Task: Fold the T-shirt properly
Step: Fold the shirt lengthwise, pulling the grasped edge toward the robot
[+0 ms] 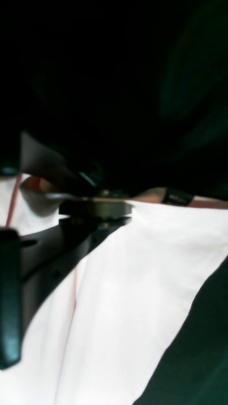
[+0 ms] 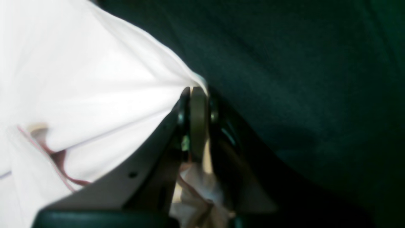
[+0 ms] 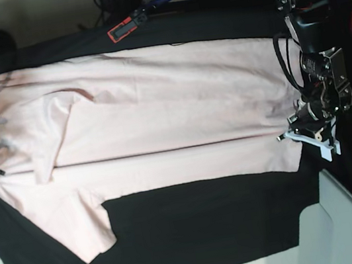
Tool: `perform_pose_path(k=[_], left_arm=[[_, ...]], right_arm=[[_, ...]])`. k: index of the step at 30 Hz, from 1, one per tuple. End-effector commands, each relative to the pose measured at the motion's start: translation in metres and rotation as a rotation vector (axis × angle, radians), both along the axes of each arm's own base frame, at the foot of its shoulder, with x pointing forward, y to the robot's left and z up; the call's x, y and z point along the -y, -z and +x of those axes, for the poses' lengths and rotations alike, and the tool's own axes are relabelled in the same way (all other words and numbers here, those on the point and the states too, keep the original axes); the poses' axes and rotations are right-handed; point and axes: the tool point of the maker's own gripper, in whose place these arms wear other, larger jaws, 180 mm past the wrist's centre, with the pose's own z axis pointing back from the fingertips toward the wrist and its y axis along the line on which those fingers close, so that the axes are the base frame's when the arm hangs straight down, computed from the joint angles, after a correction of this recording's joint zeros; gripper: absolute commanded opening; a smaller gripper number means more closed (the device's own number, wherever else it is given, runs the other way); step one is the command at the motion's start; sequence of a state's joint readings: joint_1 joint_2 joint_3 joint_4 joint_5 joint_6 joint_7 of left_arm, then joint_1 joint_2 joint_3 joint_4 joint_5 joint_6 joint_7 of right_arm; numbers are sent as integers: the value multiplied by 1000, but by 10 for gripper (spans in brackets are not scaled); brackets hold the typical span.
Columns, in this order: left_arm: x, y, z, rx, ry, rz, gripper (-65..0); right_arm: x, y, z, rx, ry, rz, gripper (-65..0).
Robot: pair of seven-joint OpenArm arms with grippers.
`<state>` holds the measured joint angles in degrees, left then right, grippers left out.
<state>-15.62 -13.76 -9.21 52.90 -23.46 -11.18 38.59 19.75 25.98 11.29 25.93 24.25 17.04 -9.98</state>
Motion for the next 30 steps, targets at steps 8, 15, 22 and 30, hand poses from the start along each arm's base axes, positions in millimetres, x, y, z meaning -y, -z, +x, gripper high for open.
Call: perform_pose_path(k=[8, 15, 22, 30], left_arm=[[-11, -26, -3, 82, 20, 71, -650], [-23, -38, -12, 82, -13, 72, -650], [-27, -60, -8, 114, -16, 87, -650], [-17, -64, -16, 136, -2, 92, -650]], right_arm=[[21, -36, 5, 73, 2, -59, -650], [20, -48, -5, 69, -6, -61, -650], [14, -59, -4, 105, -49, -76, -650], [-5, -55, -5, 116, -102, -50, -650]])
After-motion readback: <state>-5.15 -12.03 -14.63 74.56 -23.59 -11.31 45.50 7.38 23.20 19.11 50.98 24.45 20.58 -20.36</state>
